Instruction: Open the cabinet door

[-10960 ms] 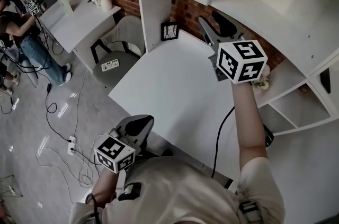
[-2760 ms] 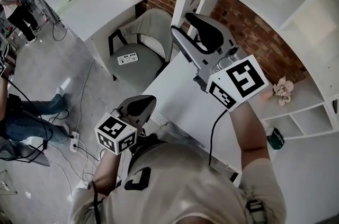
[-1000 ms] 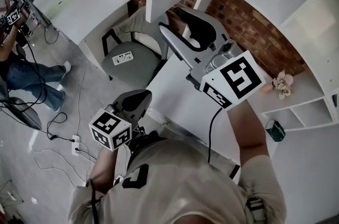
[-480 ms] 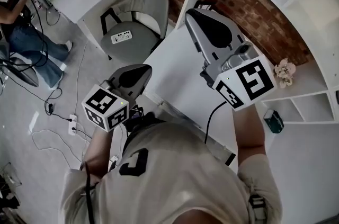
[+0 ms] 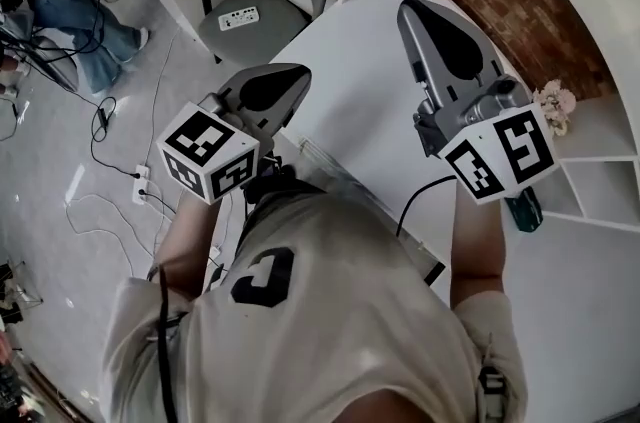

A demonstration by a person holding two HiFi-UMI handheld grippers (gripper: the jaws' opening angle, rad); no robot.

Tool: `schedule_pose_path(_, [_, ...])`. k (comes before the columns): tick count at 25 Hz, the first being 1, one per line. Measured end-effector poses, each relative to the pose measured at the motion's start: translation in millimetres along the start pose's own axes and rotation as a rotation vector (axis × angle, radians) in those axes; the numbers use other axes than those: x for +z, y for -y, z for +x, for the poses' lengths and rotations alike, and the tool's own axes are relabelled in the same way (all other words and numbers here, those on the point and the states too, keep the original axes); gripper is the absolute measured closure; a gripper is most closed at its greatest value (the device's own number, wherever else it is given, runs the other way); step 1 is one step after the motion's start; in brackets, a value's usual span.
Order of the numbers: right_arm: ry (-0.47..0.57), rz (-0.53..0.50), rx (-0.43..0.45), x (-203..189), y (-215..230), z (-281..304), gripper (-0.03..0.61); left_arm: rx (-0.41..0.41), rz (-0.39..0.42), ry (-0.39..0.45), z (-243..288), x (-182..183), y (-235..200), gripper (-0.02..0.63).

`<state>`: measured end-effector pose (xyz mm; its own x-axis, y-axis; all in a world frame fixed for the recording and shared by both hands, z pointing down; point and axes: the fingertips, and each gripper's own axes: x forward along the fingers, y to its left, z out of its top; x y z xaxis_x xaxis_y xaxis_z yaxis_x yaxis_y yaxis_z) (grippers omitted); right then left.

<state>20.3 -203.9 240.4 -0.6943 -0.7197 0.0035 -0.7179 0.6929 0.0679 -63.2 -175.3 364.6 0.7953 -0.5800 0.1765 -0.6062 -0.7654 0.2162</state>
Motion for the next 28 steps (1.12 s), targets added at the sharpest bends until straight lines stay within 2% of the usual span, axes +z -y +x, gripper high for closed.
schedule_pose_path(19, [0.017, 0.163, 0.006, -34, 33, -118, 0.552, -0.034, 0.044, -0.077, 53, -21, 108, 0.597])
schedule_pose_path(24, [0.034, 0.225, 0.021, -39, 37, -130, 0.551, -0.008, 0.052, -0.093, 51, -23, 121, 0.597])
schedule_pose_path(28, [0.040, 0.264, 0.047, -41, 33, -124, 0.551, 0.043, 0.065, -0.093, 41, -17, 113, 0.597])
